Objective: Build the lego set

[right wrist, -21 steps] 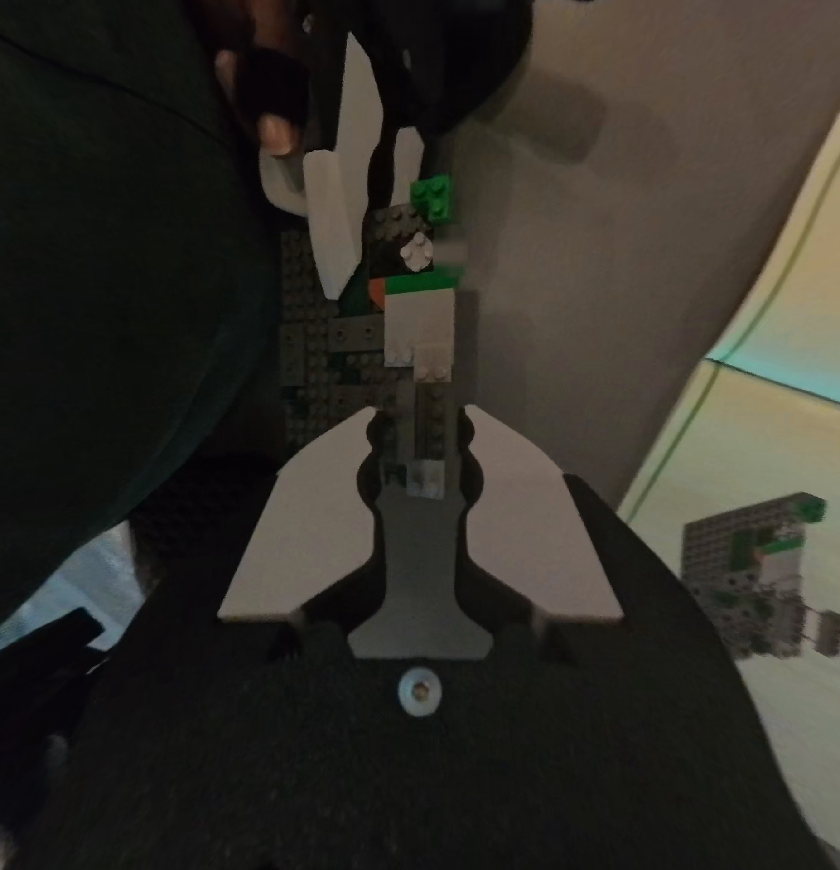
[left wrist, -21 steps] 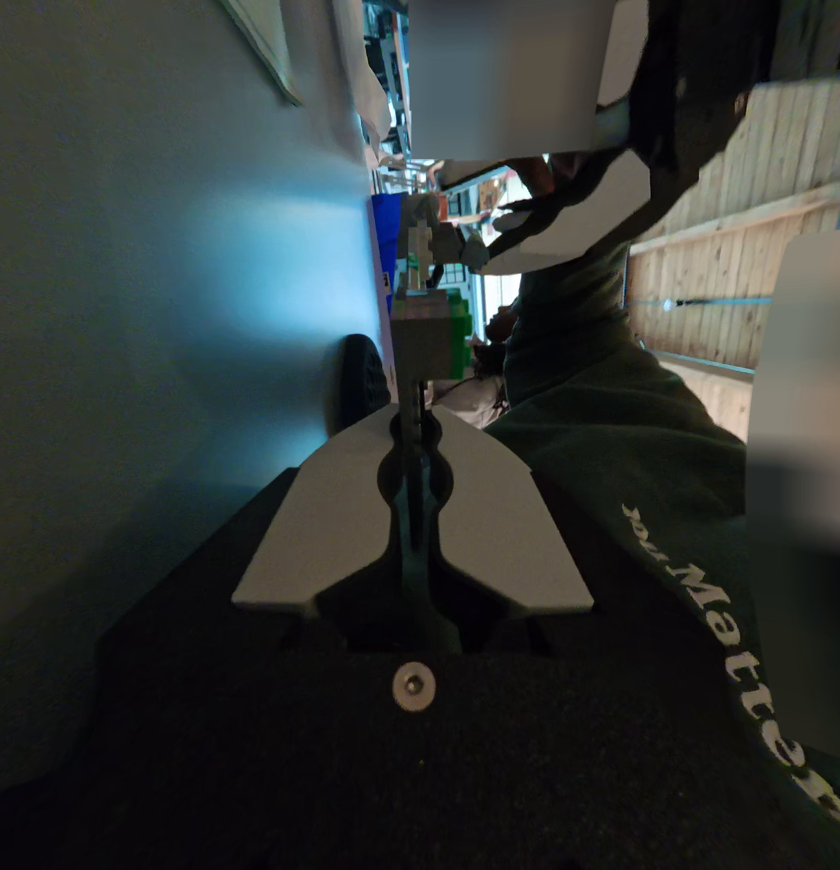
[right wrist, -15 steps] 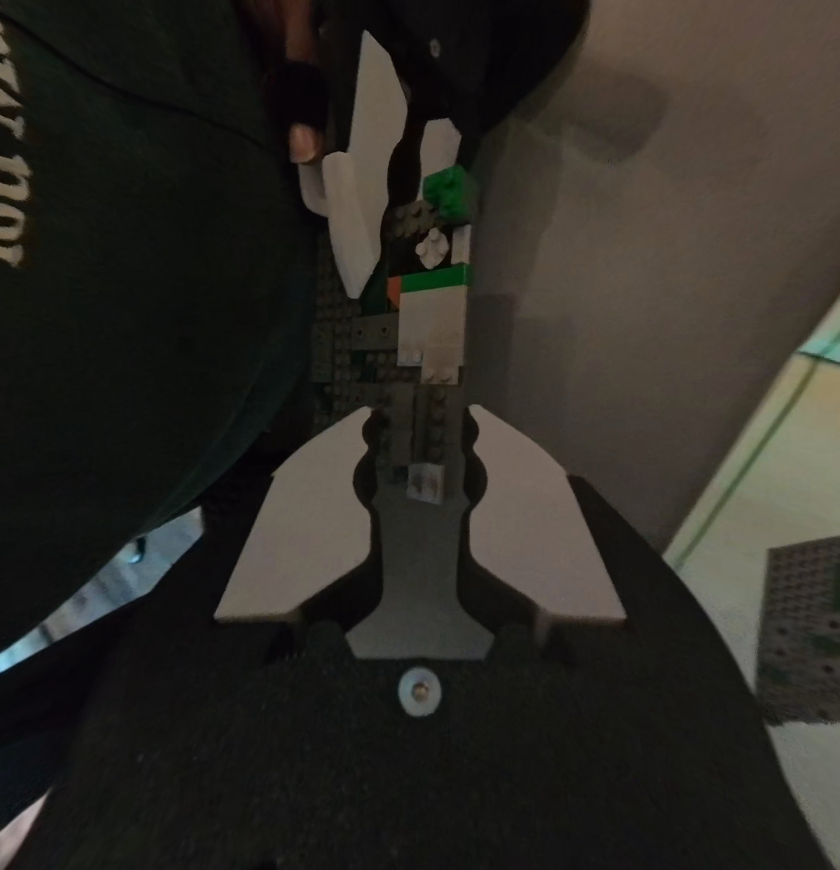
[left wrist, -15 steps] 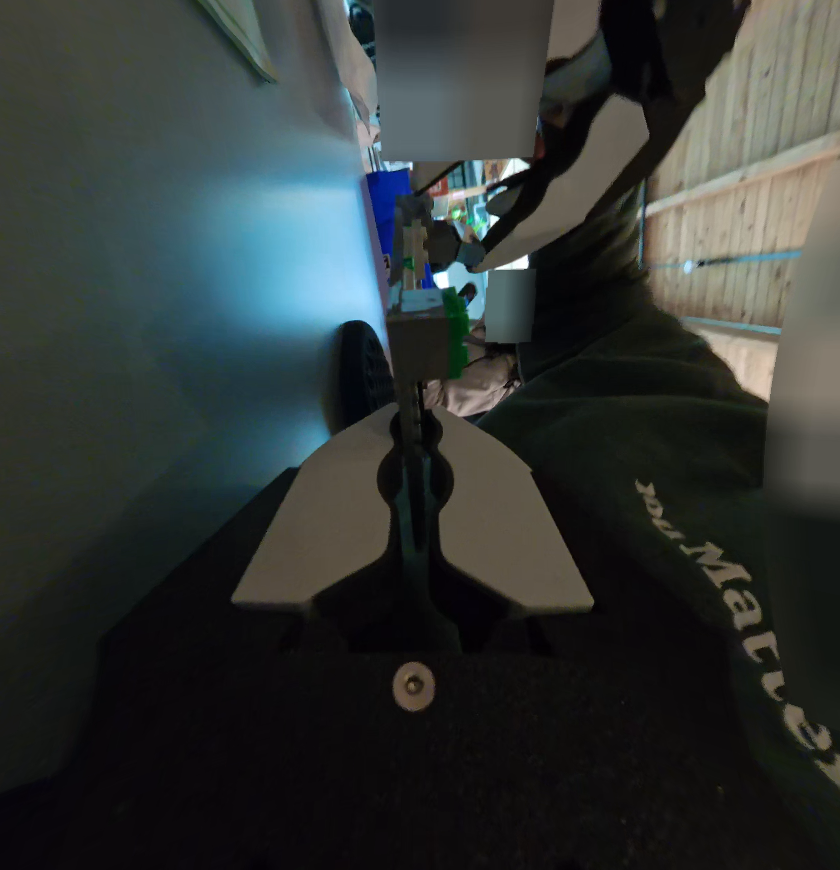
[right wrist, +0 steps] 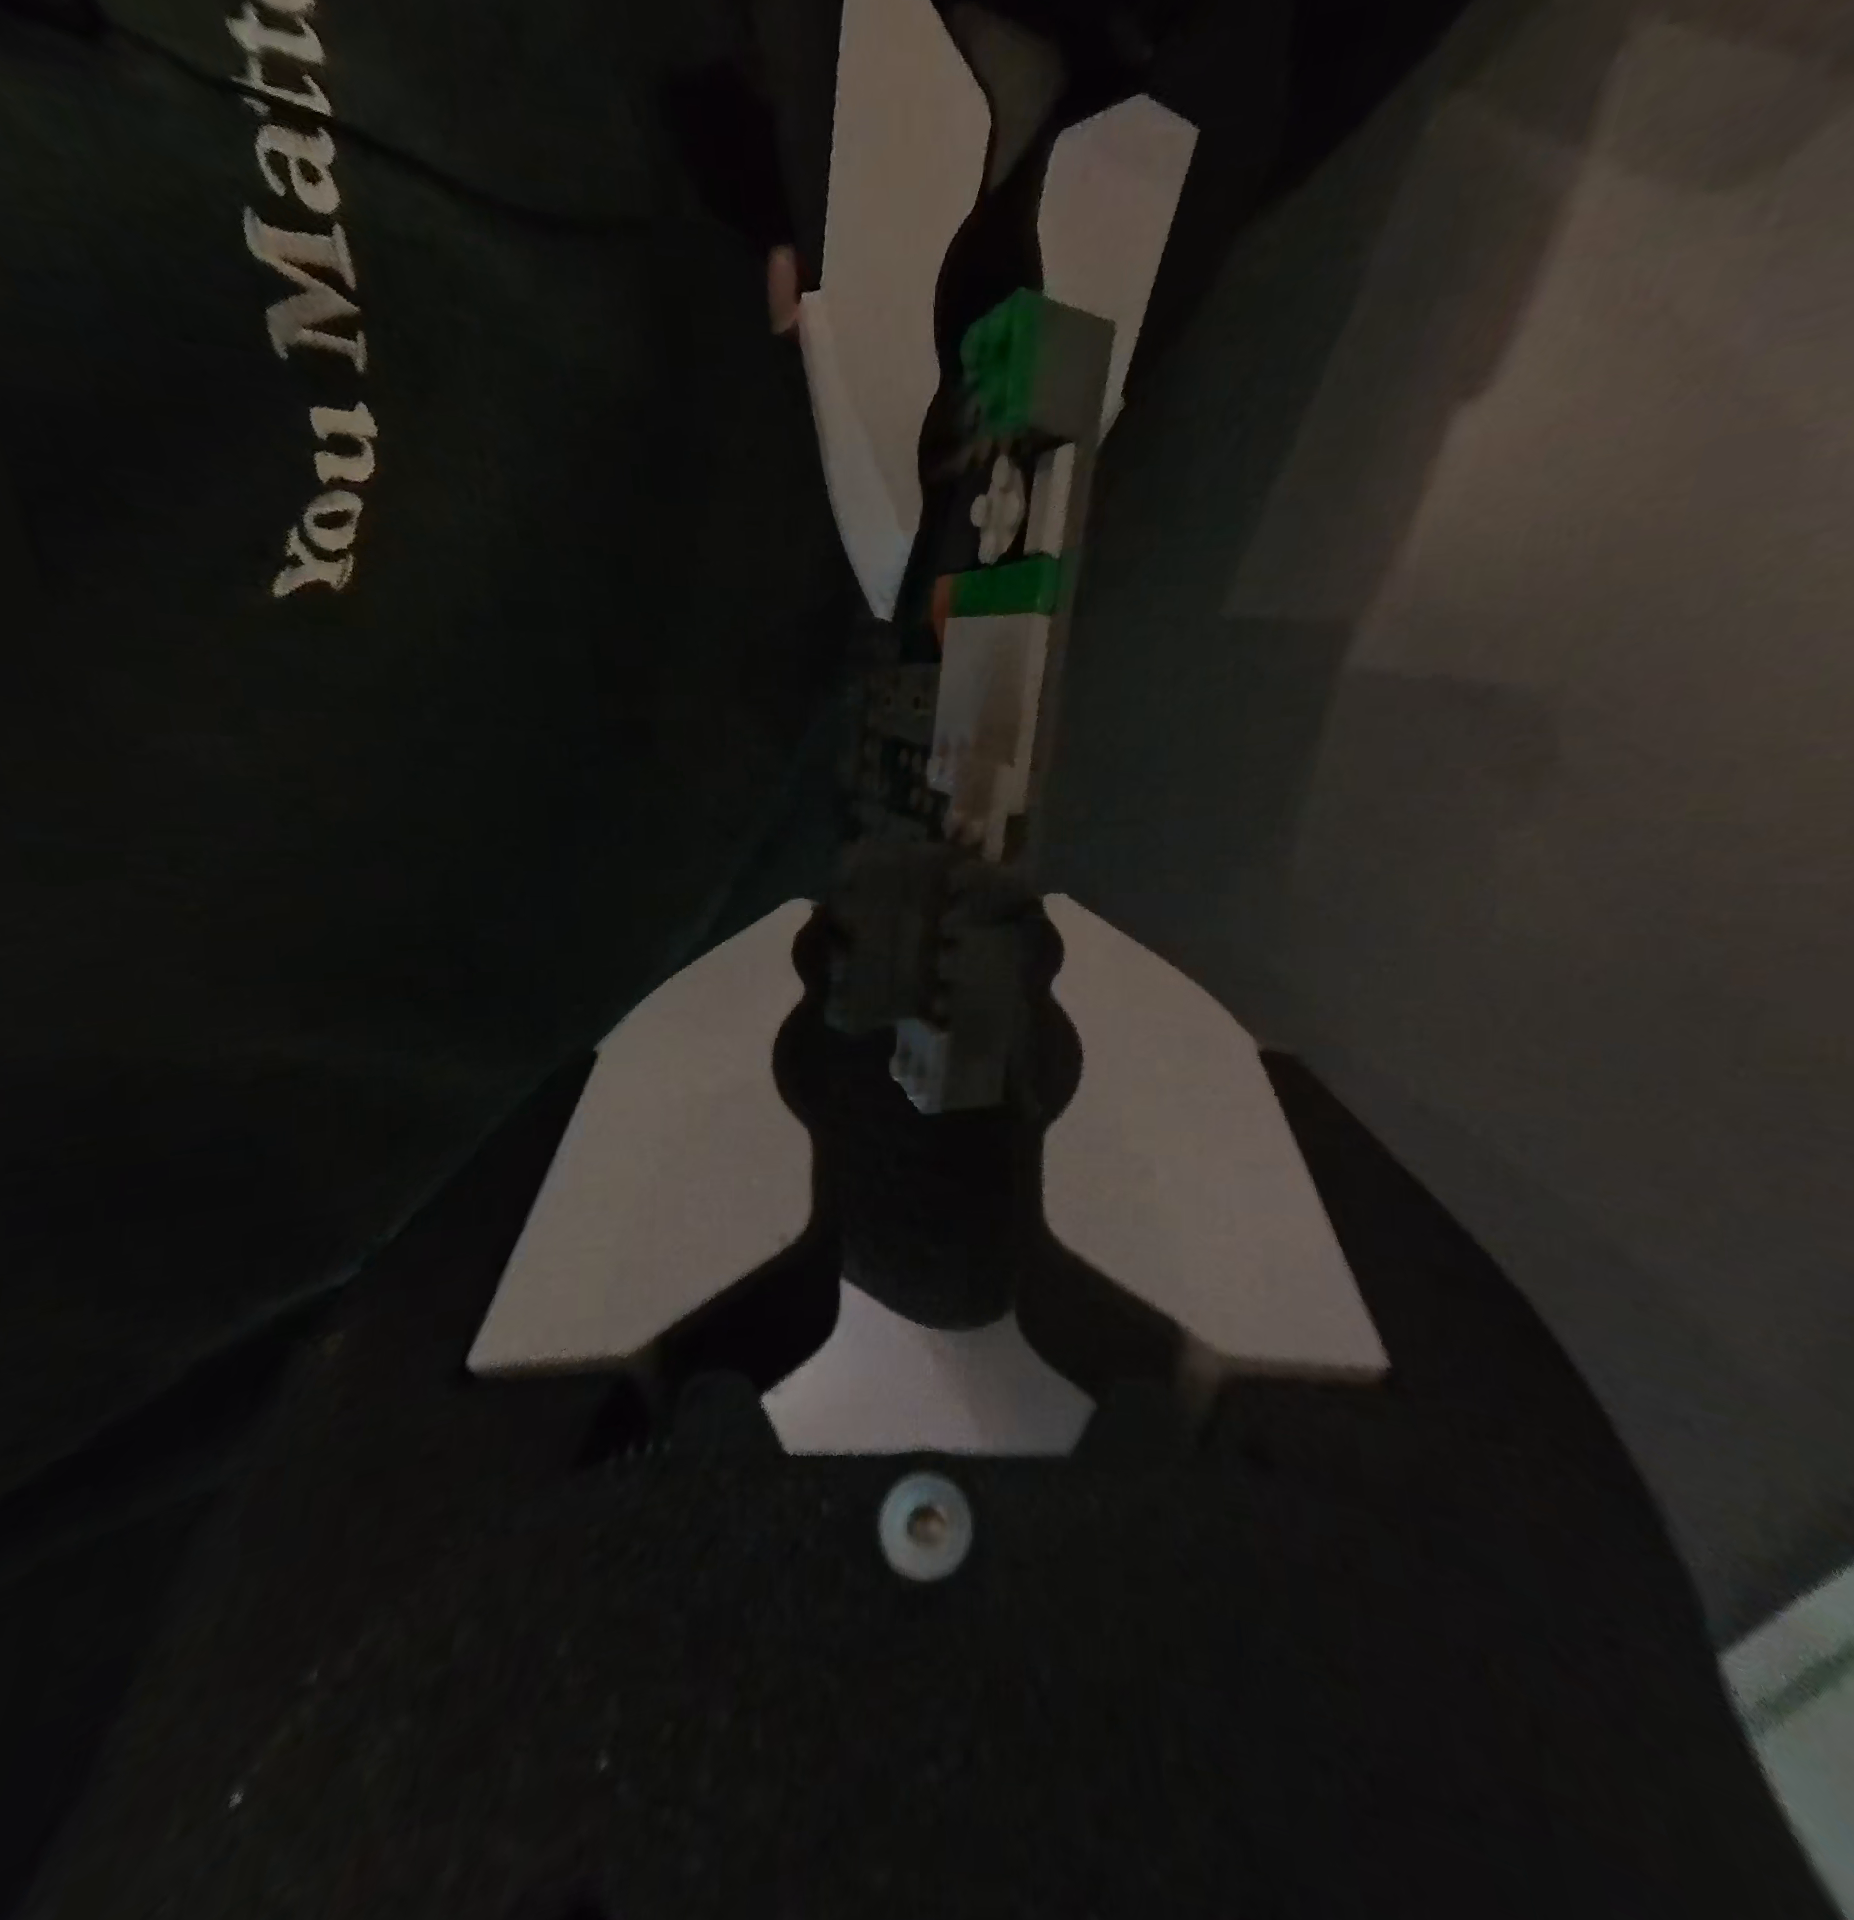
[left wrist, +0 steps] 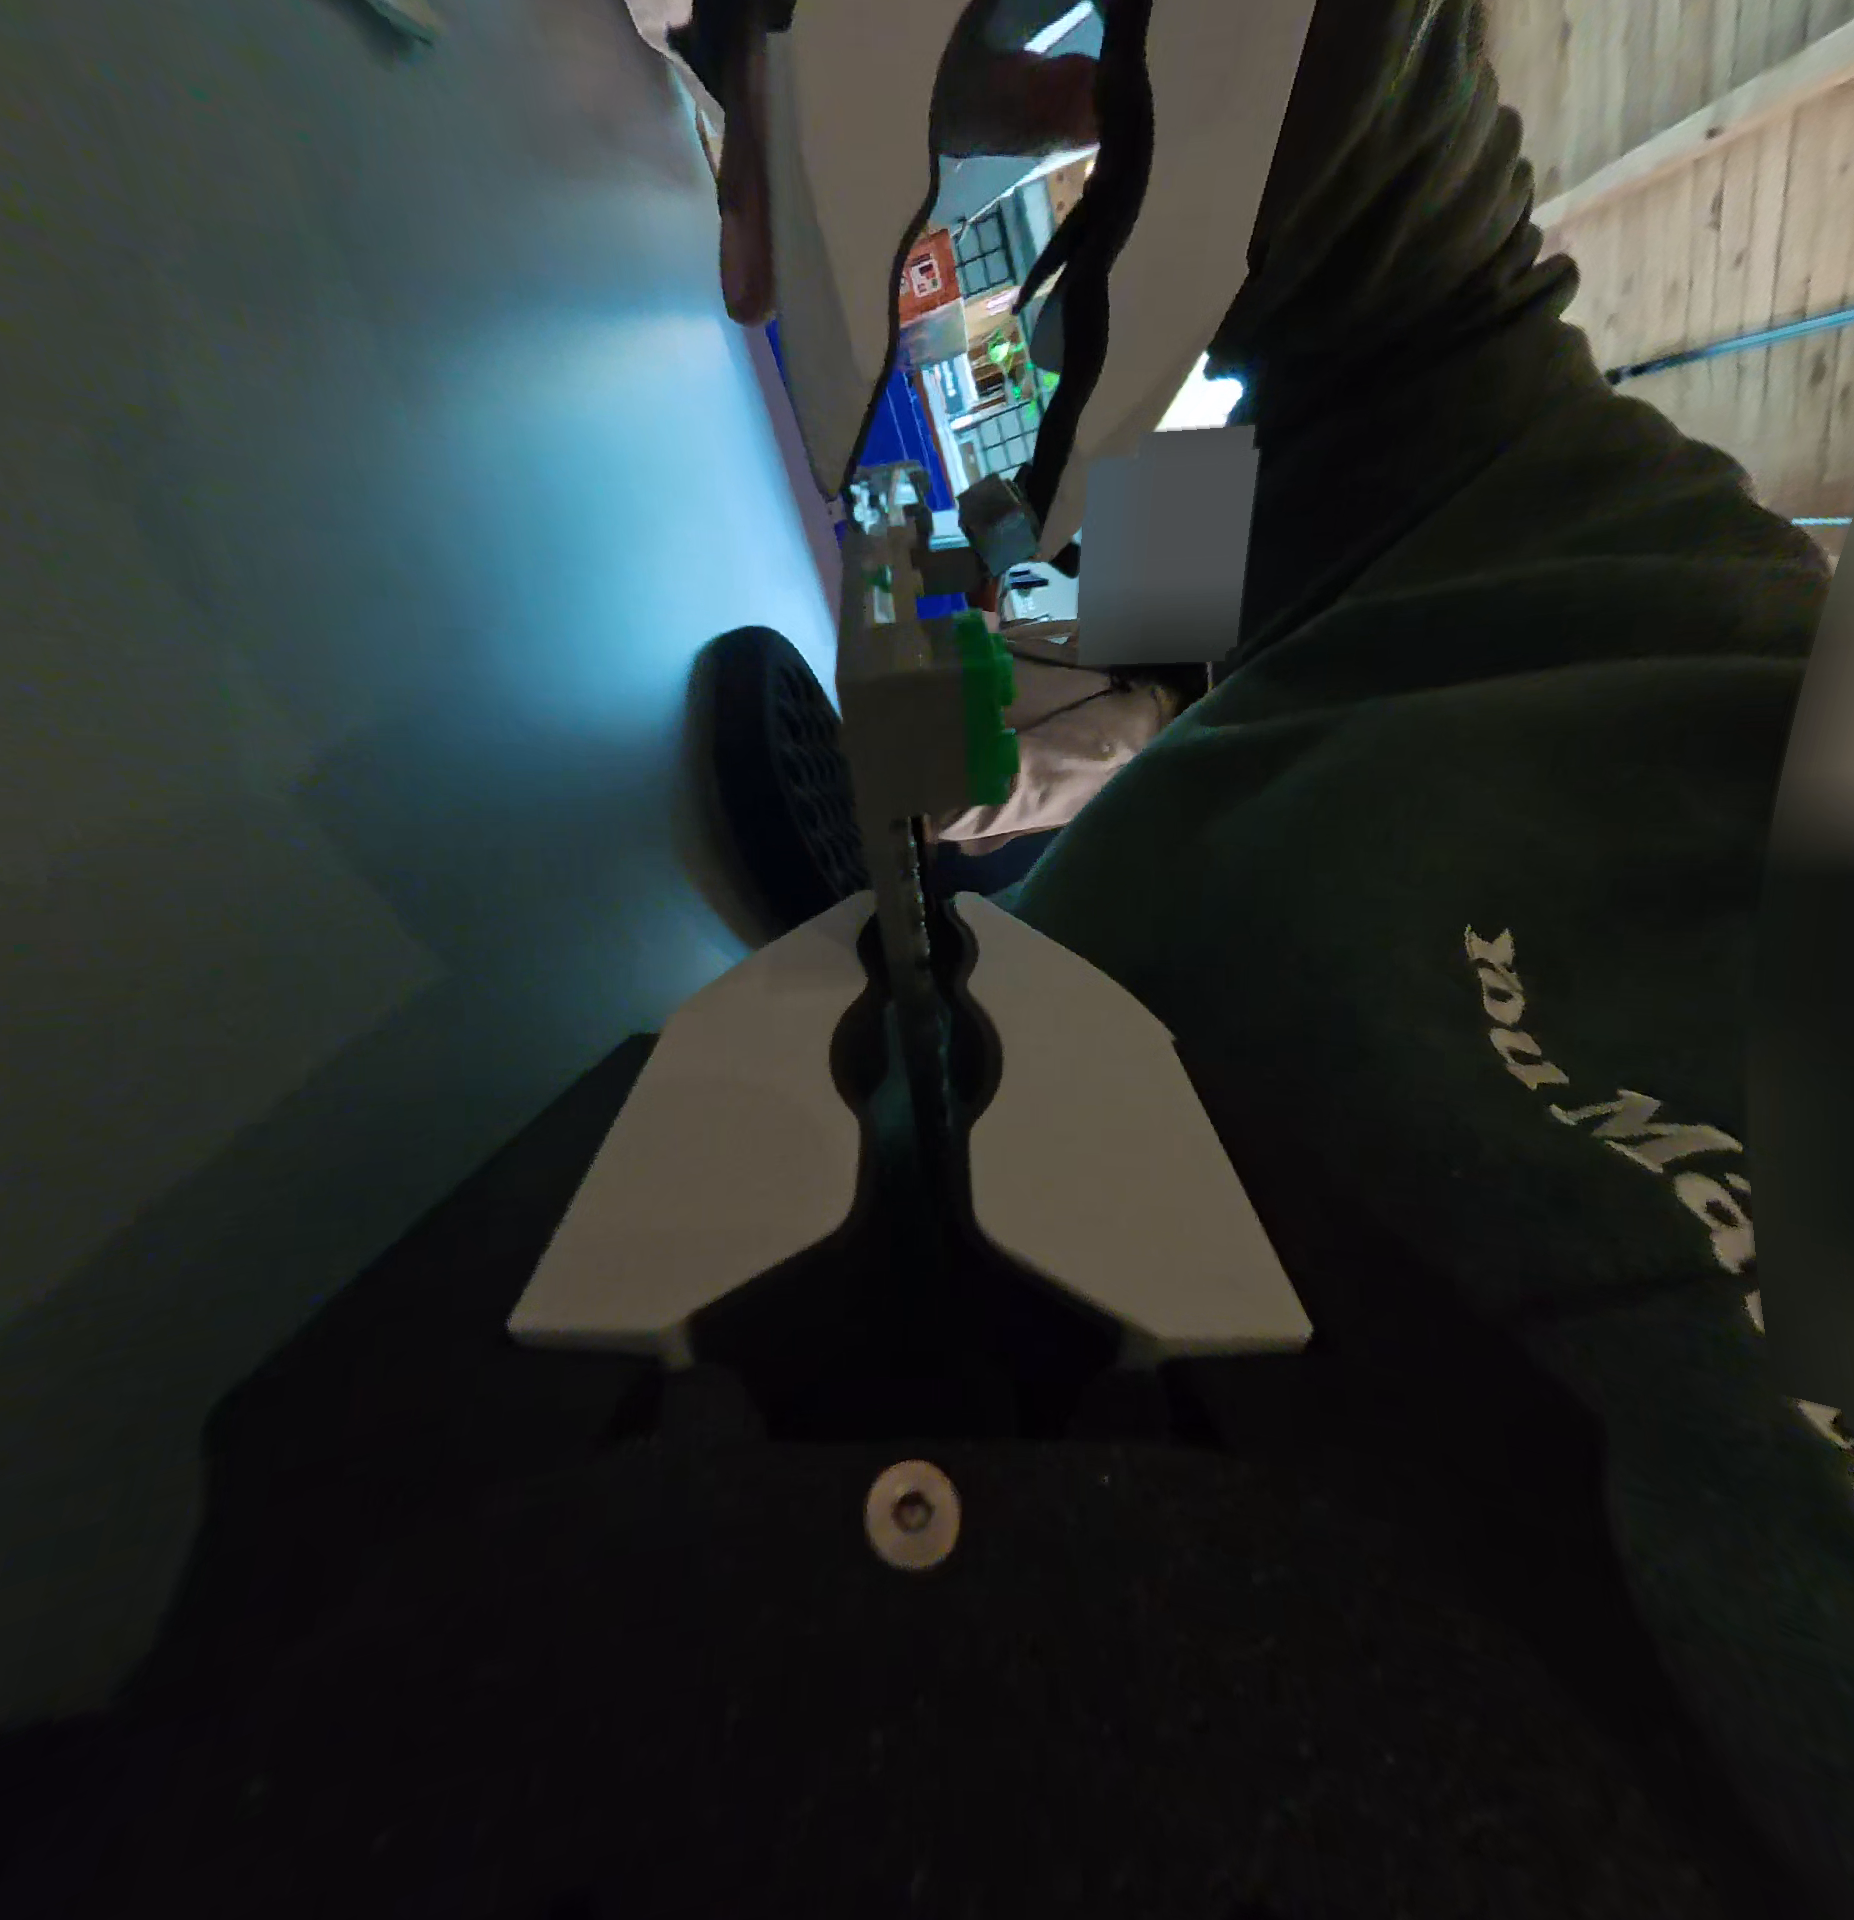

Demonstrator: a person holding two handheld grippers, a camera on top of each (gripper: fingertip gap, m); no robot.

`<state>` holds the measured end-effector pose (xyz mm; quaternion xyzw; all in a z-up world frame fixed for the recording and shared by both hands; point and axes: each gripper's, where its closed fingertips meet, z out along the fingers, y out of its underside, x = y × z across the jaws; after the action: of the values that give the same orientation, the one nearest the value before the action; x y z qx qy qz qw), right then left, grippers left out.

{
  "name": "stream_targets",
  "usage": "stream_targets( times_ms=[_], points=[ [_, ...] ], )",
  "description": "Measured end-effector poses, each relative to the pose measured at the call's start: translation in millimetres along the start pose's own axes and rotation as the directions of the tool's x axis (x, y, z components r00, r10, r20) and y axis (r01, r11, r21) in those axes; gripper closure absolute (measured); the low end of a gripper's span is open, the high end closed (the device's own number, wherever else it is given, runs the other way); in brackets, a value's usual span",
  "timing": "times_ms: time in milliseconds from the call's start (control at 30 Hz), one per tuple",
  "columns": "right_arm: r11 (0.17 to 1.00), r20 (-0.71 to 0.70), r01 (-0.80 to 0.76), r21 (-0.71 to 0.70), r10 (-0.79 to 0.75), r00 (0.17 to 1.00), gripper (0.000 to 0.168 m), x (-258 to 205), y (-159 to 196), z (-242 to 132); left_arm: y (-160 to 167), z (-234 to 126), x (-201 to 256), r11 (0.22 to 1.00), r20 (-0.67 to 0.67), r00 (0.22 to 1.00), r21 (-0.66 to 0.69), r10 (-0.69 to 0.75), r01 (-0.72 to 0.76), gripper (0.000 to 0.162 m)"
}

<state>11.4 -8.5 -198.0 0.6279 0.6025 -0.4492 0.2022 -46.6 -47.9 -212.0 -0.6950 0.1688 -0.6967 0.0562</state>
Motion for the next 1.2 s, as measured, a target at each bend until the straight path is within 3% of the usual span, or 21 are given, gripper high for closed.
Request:
stream_targets(
  times_ms=[600, 1200],
  points=[
    [0.998, 0.070, -0.025, 0.058, 0.021, 0.997, 0.128, -16, -2, 16, 9, -5, 14, 1.000, -0.072, 0.997, 0.009, 0.002, -0.002, 0.154],
    [0.978, 0.191, -0.076, 0.193, 0.039, 0.981, 0.131, -32, 1, 59, 46, -11, 17, 0.996, -0.071, 0.997, -0.083, 0.011, -0.017, 0.154]
  ],
)
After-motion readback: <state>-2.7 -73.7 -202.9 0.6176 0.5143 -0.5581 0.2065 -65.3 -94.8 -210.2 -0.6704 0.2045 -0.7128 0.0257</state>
